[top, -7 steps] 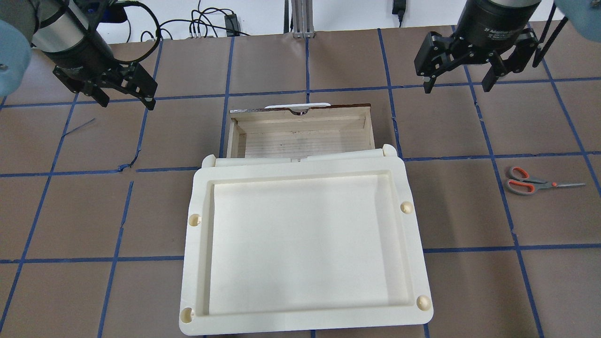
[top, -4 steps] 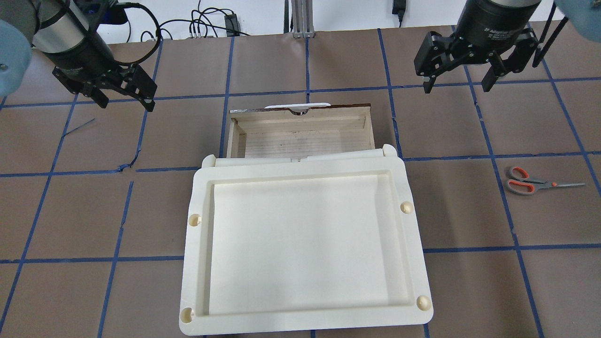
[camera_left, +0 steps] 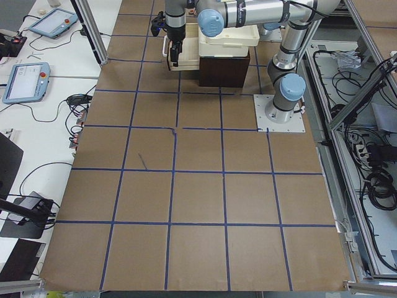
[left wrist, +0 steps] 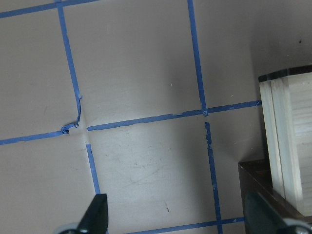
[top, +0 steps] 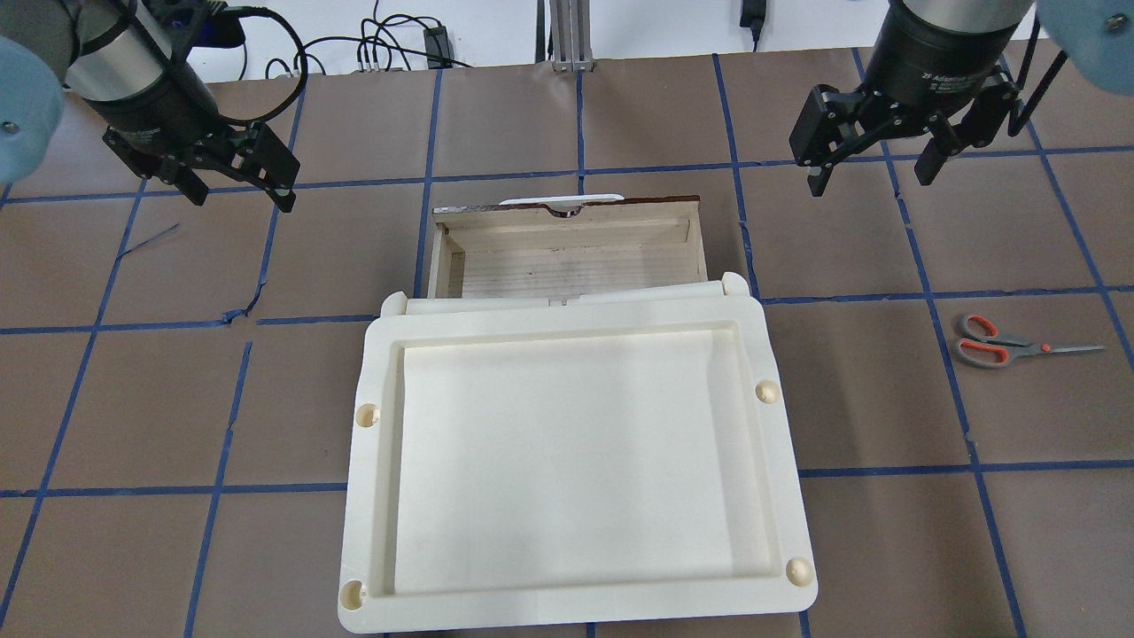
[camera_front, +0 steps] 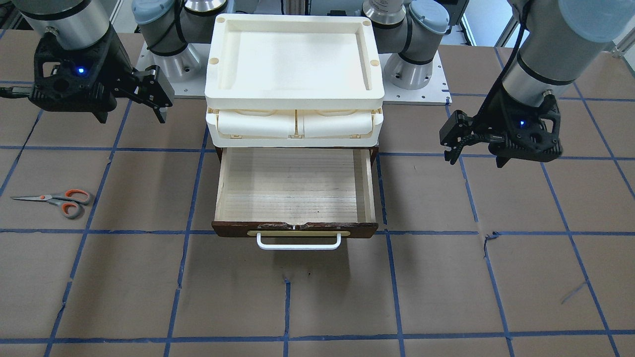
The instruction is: Put scissors in drawer and close it
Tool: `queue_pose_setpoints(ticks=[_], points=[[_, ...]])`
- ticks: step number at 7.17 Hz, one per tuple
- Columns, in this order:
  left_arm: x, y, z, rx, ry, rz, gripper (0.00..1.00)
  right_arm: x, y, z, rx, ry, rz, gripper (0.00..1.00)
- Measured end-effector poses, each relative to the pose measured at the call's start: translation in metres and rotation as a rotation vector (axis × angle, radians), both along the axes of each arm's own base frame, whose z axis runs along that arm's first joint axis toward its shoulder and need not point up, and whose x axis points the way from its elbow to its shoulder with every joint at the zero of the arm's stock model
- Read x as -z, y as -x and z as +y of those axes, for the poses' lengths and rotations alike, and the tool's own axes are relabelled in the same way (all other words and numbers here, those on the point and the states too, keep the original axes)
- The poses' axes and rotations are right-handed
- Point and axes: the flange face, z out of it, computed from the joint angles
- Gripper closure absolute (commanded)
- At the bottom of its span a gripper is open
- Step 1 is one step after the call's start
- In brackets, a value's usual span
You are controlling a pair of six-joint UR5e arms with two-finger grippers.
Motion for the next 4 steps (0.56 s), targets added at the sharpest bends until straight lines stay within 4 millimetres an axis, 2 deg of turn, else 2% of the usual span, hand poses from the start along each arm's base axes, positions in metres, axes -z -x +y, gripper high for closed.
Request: queue_pose_setpoints(ticks=[1,2,4], points=[[0.001,-0.002,-0.003,-0.004,0.002,-0.001,0.0,0.0,0.017,-0.004,-0.04,-0.002,0.003,0.0],[0.003,-0.004,-0.01,-0.012,0.005,-0.001,0.0,0.001,0.047,-0.009,-0.091,-0.008,-0.001,0.0],[0.01,-0.004,-0.028,-0.018,0.026,0.007,0.0,0.011,0.13,-0.018,-0.289,-0.032,-0.027,0.0]])
